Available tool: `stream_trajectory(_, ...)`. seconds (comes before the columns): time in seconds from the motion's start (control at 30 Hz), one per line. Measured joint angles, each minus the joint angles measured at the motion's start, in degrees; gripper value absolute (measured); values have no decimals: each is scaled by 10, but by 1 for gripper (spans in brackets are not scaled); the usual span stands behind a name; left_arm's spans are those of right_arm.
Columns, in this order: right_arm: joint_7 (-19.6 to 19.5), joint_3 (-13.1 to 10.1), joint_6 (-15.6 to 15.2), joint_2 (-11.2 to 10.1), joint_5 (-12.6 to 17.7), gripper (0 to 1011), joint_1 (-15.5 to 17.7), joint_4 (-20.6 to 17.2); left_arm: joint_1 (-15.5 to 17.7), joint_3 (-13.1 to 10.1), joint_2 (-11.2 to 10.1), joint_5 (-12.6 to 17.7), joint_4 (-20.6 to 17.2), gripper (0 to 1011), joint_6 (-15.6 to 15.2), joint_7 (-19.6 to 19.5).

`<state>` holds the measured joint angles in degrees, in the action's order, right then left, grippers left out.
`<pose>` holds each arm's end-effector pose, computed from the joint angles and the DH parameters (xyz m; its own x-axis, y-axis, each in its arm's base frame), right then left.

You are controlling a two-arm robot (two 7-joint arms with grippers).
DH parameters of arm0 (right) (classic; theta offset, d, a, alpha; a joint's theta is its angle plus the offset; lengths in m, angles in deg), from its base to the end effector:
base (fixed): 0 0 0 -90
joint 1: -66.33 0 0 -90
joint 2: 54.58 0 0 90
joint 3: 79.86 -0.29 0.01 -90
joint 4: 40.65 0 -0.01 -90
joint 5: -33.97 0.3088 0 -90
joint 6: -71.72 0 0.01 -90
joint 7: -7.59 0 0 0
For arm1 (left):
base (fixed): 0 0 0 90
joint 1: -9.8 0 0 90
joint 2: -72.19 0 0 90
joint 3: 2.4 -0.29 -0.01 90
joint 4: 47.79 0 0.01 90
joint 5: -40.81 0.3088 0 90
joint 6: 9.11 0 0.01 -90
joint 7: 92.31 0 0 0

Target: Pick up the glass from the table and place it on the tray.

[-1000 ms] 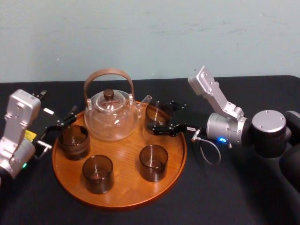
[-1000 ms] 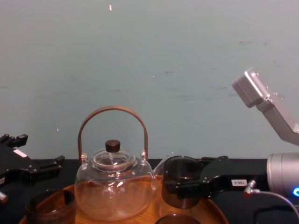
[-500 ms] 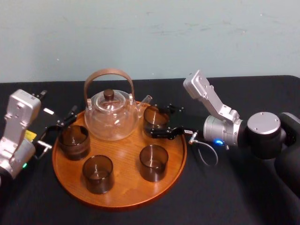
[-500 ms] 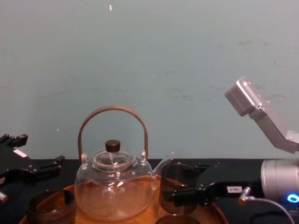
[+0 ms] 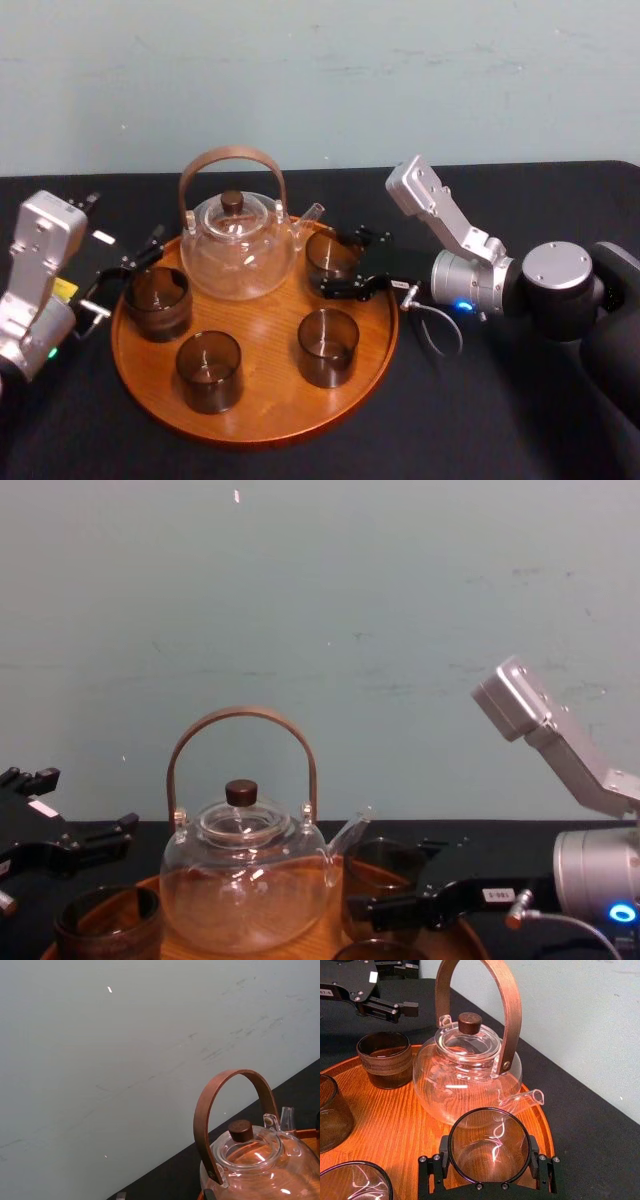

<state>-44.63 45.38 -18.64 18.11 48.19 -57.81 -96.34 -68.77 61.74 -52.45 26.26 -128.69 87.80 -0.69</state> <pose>0.4628 0.0052 -0.2931 0.8383 -0.5307 0.1244 0.5388 0.7721 -0.3369 0.3581 0.0827 -0.3023 0.2923 0.8803 0.3736 -0.9553 0.2873 0.0702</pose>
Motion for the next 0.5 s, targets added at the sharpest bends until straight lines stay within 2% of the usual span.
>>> stream_trajectory(0.5,3,-3,-1,4,-8,904,0,6,0,0,0,0,0,1001,0,0)
